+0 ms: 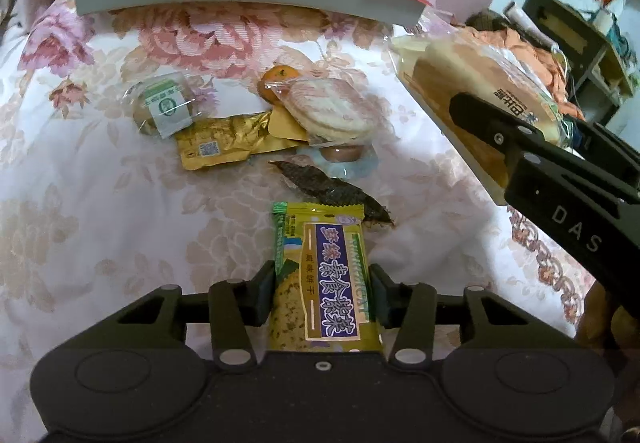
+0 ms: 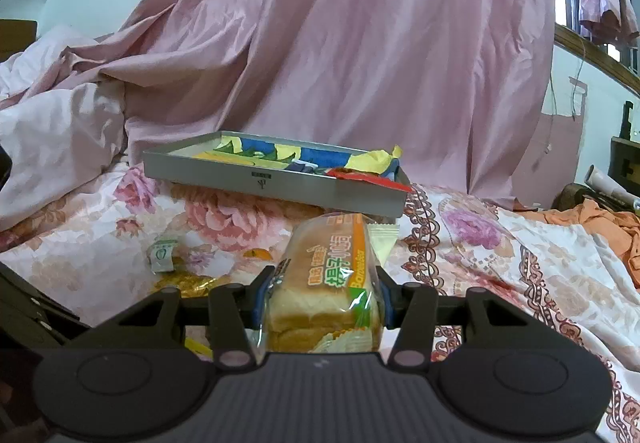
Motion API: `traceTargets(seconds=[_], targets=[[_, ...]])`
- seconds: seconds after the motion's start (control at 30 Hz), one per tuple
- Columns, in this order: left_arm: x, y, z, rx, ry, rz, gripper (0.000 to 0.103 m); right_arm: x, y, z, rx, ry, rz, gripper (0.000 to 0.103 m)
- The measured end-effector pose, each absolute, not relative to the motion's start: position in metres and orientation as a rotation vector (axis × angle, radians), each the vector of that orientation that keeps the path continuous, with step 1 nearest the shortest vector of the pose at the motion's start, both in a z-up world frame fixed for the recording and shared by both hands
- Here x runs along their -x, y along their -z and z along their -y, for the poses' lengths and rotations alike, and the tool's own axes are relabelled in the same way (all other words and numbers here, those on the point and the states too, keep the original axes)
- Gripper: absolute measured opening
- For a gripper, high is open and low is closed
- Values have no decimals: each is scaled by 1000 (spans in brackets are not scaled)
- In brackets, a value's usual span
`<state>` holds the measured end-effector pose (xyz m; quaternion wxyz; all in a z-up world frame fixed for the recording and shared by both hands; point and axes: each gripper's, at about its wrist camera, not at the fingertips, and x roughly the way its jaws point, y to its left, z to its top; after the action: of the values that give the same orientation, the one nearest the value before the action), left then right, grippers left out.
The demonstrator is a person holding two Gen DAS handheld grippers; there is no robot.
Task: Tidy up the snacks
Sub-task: 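Lift both packs and carry them over the grey tray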
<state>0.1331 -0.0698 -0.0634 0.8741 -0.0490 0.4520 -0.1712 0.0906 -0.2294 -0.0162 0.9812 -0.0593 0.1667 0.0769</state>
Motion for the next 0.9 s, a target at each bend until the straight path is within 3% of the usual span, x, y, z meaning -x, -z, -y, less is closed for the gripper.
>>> traceTargets(seconds=[0.47,0.9], targets=[[-122,19,44,239,282,-761,49,-87,3,225,137,-186,-252,54],[-180,-50,43,243,224,-582,50,-134,-25,233,147,-208,-106,54]])
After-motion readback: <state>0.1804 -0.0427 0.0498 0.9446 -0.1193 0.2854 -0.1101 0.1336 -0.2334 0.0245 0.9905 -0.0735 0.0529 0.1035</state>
